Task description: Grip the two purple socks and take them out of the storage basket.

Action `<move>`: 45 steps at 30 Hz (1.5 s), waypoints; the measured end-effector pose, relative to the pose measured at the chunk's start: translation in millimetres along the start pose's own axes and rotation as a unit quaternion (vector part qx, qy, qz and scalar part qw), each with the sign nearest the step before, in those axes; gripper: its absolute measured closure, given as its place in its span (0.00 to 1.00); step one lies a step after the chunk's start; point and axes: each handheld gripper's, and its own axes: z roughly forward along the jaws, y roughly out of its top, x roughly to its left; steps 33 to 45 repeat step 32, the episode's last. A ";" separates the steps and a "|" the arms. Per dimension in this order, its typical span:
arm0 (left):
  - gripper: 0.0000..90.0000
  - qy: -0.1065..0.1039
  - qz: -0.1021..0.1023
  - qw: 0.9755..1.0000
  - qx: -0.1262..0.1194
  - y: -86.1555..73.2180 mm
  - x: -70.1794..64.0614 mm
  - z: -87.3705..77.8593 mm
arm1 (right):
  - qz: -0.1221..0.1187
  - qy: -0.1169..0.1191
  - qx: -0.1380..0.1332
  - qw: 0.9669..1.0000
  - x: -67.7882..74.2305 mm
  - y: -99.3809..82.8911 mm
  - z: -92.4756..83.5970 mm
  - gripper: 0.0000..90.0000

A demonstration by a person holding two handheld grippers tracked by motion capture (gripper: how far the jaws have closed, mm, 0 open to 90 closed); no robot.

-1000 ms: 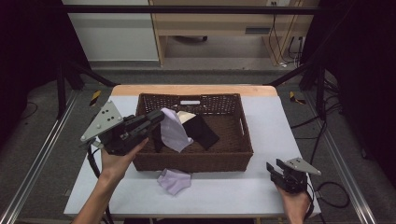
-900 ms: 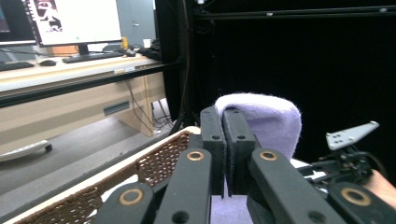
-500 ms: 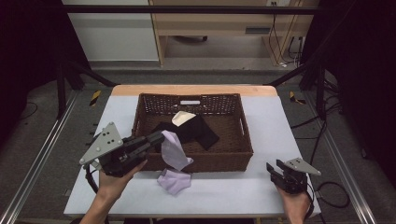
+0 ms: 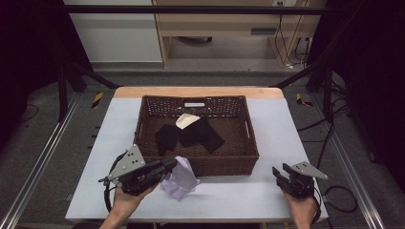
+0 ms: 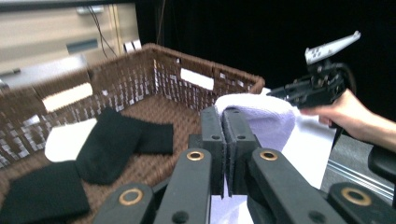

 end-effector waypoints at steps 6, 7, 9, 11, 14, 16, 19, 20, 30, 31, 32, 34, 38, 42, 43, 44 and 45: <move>0.97 0.006 -0.003 0.999 0.039 -19.1 2.4 17.9 | -0.002 -0.001 0.001 1.000 0.2 -0.2 0.3 0.61; 0.97 0.008 -0.003 0.999 0.046 -23.3 2.4 21.1 | -0.002 -0.001 0.001 1.000 0.2 -0.3 0.4 0.61; 0.97 0.007 -0.007 0.998 0.063 -31.6 3.1 27.1 | -0.004 0.000 0.002 1.000 0.1 -0.5 0.6 0.61; 0.97 0.007 -0.010 0.997 0.079 -39.4 4.5 32.5 | -0.004 0.000 0.003 1.000 0.3 -0.6 1.1 0.61; 0.96 0.006 -0.014 0.995 0.101 -50.4 6.7 40.7 | -0.006 -0.001 0.006 1.000 1.0 -0.7 2.4 0.60; 0.96 0.005 -0.020 0.993 0.113 -55.8 9.3 44.9 | -0.006 0.000 0.007 1.000 1.5 -0.6 2.9 0.60; 0.93 0.002 -0.028 0.992 0.123 -60.6 12.3 47.7 | -0.004 0.002 0.010 1.000 1.9 -0.7 3.2 0.60; 0.91 -0.002 -0.032 0.991 0.128 -61.5 13.4 47.8 | -0.003 0.003 0.011 1.000 1.8 -0.8 3.4 0.60; 0.54 0.056 -0.036 0.989 0.131 -64.7 23.6 18.8 | 0.007 -0.007 0.020 1.000 -1.6 -2.4 6.1 0.50; 0.51 0.065 -0.039 0.988 0.133 -66.8 25.5 15.4 | 0.006 -0.009 0.021 1.000 -2.2 -2.9 6.3 0.48; 0.50 0.073 -0.043 0.987 0.135 -69.3 28.1 10.9 | 0.005 -0.010 0.020 1.000 -2.7 -3.3 6.5 0.46; 0.50 0.073 -0.043 0.987 0.135 -69.3 28.1 10.9 | 0.005 -0.010 0.020 1.000 -2.7 -3.3 6.5 0.46; 0.50 0.073 -0.043 0.987 0.135 -69.3 28.1 10.9 | 0.005 -0.010 0.020 1.000 -2.7 -3.3 6.5 0.46; 0.50 0.073 -0.043 0.987 0.135 -69.3 28.1 10.9 | 0.005 -0.010 0.020 1.000 -2.7 -3.3 6.5 0.46; 0.50 0.073 -0.043 0.987 0.135 -69.3 28.1 10.9 | 0.005 -0.010 0.020 1.000 -2.7 -3.3 6.5 0.46; 0.50 0.073 -0.043 0.987 0.135 -69.3 28.1 10.9 | 0.005 -0.010 0.020 1.000 -2.7 -3.3 6.5 0.46; 0.50 0.073 -0.043 0.987 0.135 -69.3 28.1 10.9 | 0.005 -0.010 0.020 1.000 -2.7 -3.3 6.5 0.46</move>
